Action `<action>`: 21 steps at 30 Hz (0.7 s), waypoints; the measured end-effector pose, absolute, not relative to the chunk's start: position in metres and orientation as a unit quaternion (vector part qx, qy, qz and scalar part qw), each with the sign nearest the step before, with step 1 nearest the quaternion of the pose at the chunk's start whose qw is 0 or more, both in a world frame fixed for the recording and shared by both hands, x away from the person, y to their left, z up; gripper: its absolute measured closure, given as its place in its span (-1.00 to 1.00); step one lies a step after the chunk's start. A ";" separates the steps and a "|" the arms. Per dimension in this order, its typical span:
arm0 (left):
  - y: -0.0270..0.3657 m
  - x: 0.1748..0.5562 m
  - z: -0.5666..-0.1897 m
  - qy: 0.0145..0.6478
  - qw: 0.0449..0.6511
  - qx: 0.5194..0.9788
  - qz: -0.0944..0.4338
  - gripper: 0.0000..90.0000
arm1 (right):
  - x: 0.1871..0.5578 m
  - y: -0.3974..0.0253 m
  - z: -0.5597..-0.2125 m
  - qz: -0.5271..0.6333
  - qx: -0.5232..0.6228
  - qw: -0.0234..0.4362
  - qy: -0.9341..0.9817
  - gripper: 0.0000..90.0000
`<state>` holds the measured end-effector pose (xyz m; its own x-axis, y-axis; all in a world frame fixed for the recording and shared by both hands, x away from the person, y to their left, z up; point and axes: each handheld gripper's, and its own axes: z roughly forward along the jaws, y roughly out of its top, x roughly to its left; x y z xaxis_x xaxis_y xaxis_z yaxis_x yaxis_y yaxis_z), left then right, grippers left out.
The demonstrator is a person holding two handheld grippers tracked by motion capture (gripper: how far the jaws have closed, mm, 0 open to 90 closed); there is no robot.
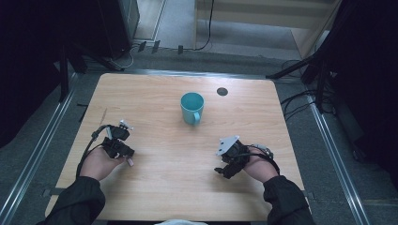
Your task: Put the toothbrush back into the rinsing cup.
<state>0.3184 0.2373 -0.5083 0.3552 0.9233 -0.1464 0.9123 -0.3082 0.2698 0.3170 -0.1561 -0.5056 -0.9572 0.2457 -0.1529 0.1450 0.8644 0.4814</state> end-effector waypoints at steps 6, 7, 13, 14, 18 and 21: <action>0.248 0.310 -0.508 0.576 0.155 0.802 0.014 0.94 | 0.316 -0.155 -0.506 0.237 0.097 0.102 0.961 -0.64; 0.250 0.310 -0.508 0.577 0.154 0.802 0.013 0.94 | 0.316 -0.155 -0.506 0.237 0.097 0.102 0.961 -0.64; 0.262 0.305 -0.507 0.590 0.150 0.793 0.013 0.94 | 0.316 -0.155 -0.506 0.235 0.097 0.103 0.962 -0.64; 0.262 0.305 -0.507 0.590 0.150 0.793 0.013 0.93 | 0.316 -0.155 -0.506 0.235 0.097 0.103 0.962 -0.64; 0.274 0.301 -0.507 0.602 0.142 0.786 0.012 0.92 | 0.316 -0.155 -0.507 0.234 0.096 0.102 0.962 -0.64; 0.280 0.300 -0.506 0.609 0.142 0.780 0.013 0.92 | 0.316 -0.155 -0.507 0.233 0.097 0.101 0.962 -0.64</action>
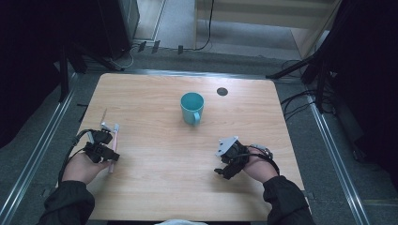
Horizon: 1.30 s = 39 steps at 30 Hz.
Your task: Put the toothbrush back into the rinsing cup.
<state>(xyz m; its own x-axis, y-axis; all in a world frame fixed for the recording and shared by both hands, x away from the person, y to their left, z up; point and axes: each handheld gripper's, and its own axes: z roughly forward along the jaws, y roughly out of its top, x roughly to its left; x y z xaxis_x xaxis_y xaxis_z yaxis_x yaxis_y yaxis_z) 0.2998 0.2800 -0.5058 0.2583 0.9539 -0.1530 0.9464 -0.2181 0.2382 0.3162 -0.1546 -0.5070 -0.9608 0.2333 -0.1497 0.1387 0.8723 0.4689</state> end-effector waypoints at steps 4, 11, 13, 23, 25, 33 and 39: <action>0.285 0.300 -0.503 0.616 0.152 0.773 0.000 0.90 | 0.316 -0.154 -0.507 0.233 0.094 0.100 0.963 -0.64; 0.286 0.311 -0.484 0.621 0.174 0.764 0.024 0.75 | 0.317 -0.153 -0.509 0.230 0.094 0.098 0.964 -0.64; 0.290 0.317 -0.484 0.631 0.165 0.757 0.029 0.72 | 0.316 -0.153 -0.509 0.231 0.093 0.099 0.963 -0.64; 0.299 0.344 -0.497 0.653 0.127 0.747 0.018 0.59 | 0.313 -0.158 -0.509 0.227 0.101 0.099 0.964 -0.64; 0.299 0.345 -0.498 0.655 0.130 0.744 0.016 0.57 | 0.312 -0.158 -0.509 0.225 0.101 0.100 0.964 -0.64; 0.295 0.353 -0.500 0.657 0.107 0.746 0.004 0.54 | 0.308 -0.164 -0.510 0.223 0.109 0.101 0.963 -0.64; 0.293 0.357 -0.503 0.655 0.093 0.750 0.001 0.54 | 0.306 -0.167 -0.511 0.221 0.113 0.100 0.964 -0.64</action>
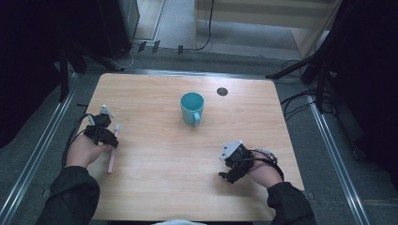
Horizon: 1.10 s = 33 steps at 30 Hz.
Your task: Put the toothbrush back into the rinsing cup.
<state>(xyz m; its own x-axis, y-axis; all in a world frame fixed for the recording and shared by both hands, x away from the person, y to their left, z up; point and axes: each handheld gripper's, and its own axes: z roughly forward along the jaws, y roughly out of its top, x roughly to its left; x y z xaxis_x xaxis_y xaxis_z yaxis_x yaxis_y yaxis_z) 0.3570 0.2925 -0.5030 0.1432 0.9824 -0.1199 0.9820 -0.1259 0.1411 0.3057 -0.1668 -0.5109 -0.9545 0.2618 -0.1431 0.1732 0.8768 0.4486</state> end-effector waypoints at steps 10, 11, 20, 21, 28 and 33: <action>0.289 0.357 -0.507 0.657 0.078 0.750 0.009 0.61 | 0.305 -0.168 -0.511 0.220 0.114 0.102 0.963 -0.64; 0.289 0.356 -0.506 0.655 0.075 0.752 0.010 0.62 | 0.305 -0.168 -0.512 0.220 0.113 0.100 0.964 -0.64; 0.278 0.357 -0.506 0.649 0.036 0.759 0.031 0.73 | 0.306 -0.166 -0.512 0.219 0.111 0.098 0.965 -0.64; 0.279 0.357 -0.506 0.649 0.036 0.759 0.030 0.73 | 0.306 -0.166 -0.512 0.218 0.111 0.098 0.965 -0.64; 0.281 0.356 -0.506 0.644 0.044 0.763 0.029 0.74 | 0.306 -0.166 -0.511 0.221 0.110 0.101 0.964 -0.64; 0.284 0.356 -0.506 0.650 0.055 0.758 0.020 0.75 | 0.306 -0.165 -0.511 0.221 0.106 0.100 0.964 -0.64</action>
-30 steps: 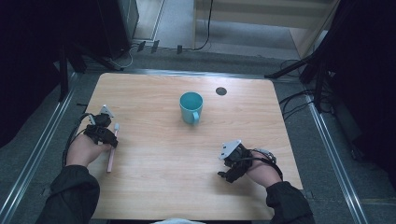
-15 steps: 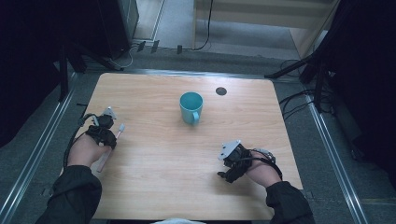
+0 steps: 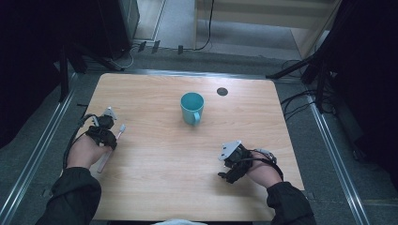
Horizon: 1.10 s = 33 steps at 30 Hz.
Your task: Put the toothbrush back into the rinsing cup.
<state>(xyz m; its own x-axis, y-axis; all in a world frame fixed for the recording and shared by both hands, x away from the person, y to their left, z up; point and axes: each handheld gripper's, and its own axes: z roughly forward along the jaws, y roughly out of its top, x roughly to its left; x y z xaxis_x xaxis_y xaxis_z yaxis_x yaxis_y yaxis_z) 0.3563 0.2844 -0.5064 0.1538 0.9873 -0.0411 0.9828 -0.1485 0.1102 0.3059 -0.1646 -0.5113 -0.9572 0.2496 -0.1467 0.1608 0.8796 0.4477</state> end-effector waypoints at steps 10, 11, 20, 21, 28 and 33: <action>0.287 0.354 -0.505 0.646 0.061 0.761 0.004 0.75 | 0.307 -0.165 -0.511 0.223 0.106 0.101 0.964 -0.64; 0.287 0.354 -0.505 0.646 0.061 0.761 0.004 0.75 | 0.307 -0.165 -0.511 0.223 0.106 0.101 0.964 -0.64; 0.292 0.350 -0.498 0.640 0.089 0.763 -0.010 0.75 | 0.306 -0.165 -0.511 0.222 0.105 0.098 0.964 -0.64; 0.292 0.349 -0.497 0.638 0.094 0.764 -0.012 0.75 | 0.306 -0.165 -0.511 0.221 0.105 0.098 0.965 -0.64; 0.290 0.346 -0.488 0.634 0.115 0.765 -0.002 0.76 | 0.306 -0.164 -0.511 0.220 0.105 0.097 0.965 -0.64; 0.289 0.347 -0.489 0.627 0.119 0.770 0.000 0.76 | 0.306 -0.164 -0.511 0.218 0.102 0.099 0.966 -0.64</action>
<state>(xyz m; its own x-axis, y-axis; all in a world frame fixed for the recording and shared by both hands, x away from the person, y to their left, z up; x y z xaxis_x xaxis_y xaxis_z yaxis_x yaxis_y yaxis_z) 0.3468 0.2892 -0.4890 0.2147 0.9650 -0.1505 0.9652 -0.1861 0.1834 0.3064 -0.1638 -0.5114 -0.9597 0.2400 -0.1465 0.1536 0.8840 0.4415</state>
